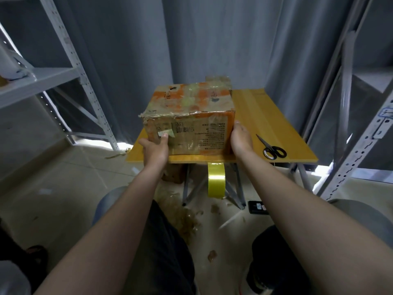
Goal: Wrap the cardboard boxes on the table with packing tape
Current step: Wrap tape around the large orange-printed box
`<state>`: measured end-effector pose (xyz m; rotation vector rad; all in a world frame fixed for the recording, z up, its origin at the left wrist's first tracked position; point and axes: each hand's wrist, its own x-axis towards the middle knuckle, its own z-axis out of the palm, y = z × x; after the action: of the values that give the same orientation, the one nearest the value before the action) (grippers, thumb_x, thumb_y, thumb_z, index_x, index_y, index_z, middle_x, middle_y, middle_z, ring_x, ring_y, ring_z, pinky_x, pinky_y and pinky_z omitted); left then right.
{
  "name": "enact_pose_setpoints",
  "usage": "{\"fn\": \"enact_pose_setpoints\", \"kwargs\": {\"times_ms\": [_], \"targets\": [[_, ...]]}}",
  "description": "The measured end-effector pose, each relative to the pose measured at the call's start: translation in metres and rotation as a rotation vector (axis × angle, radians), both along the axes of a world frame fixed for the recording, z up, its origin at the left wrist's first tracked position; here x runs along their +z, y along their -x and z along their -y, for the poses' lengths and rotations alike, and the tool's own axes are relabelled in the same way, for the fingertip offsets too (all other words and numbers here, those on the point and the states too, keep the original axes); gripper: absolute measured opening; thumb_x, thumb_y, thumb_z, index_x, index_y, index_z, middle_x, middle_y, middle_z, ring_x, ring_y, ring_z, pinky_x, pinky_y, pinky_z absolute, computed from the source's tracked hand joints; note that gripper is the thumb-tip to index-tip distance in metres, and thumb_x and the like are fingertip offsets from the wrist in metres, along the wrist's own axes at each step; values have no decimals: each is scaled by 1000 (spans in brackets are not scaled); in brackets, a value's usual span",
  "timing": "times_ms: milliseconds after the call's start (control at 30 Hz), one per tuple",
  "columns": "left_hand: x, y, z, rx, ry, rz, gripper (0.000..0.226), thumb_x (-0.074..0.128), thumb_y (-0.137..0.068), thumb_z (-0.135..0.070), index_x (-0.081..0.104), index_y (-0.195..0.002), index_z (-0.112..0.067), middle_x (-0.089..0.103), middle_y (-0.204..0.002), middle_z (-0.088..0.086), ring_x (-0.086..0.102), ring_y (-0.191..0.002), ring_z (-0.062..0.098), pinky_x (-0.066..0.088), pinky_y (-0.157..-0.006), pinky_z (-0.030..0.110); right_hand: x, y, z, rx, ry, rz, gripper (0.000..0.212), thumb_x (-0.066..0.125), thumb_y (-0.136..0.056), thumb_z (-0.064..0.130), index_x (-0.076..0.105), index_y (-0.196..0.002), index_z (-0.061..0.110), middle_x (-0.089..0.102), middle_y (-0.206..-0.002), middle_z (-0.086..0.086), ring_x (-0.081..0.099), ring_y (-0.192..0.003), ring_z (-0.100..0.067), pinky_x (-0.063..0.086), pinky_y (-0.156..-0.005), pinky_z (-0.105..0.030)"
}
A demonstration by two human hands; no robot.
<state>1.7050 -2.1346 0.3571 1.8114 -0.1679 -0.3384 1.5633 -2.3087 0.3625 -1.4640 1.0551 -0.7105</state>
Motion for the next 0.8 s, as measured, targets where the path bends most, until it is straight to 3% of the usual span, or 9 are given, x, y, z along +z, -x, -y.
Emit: {"fn": "enact_pose_setpoints", "kwargs": {"times_ms": [200,333,433,467,600,733,800], "targets": [[14,-2,-10,4,-3,25,80,58,-99,-55,16,-157,-17,47,-153,11,53,-133,38,51,-105,58,12,2,-8,-42,34,31,45,28,-111,50,58,-123,19,59,-93,7,58,-87,-15,39,-77,-32],[32,-1,-14,28,10,68,59,60,-98,-54,33,-136,-18,56,-139,7,59,-122,35,52,-103,56,31,3,-15,-47,82,47,48,27,-111,49,53,-135,16,56,-99,5,58,-100,-21,42,-84,-35],[47,1,-19,24,13,98,49,59,-100,-51,36,-128,-18,56,-123,2,61,-117,34,52,-102,56,46,5,-20,-44,111,49,49,26,-111,51,53,-135,18,59,-120,-2,52,-130,-31,39,-113,-49],[51,2,-20,16,16,108,47,59,-100,-49,36,-127,-19,56,-121,2,61,-114,33,53,-101,56,52,6,-20,-44,120,53,45,26,-111,51,54,-130,21,59,-122,-2,50,-134,-33,36,-117,-52],[71,2,-23,9,17,194,40,60,-100,-49,40,-121,-20,59,-118,3,60,-100,27,54,-97,52,75,7,-21,-38,161,119,38,27,-110,52,55,-116,26,65,-122,-3,53,-130,-31,37,-116,-53],[94,-2,-19,-17,26,266,49,63,-97,-45,47,-136,-20,61,-129,4,57,-124,34,47,-108,55,102,7,-18,-42,208,155,53,26,-111,50,66,-117,17,70,-120,-8,58,-126,-32,38,-116,-54],[107,-4,-15,-33,18,317,48,65,-95,-39,52,-137,-19,64,-127,3,60,-120,31,49,-107,52,115,6,-14,-38,234,160,53,26,-110,51,67,-107,18,72,-114,-7,61,-122,-31,41,-112,-53]]}}
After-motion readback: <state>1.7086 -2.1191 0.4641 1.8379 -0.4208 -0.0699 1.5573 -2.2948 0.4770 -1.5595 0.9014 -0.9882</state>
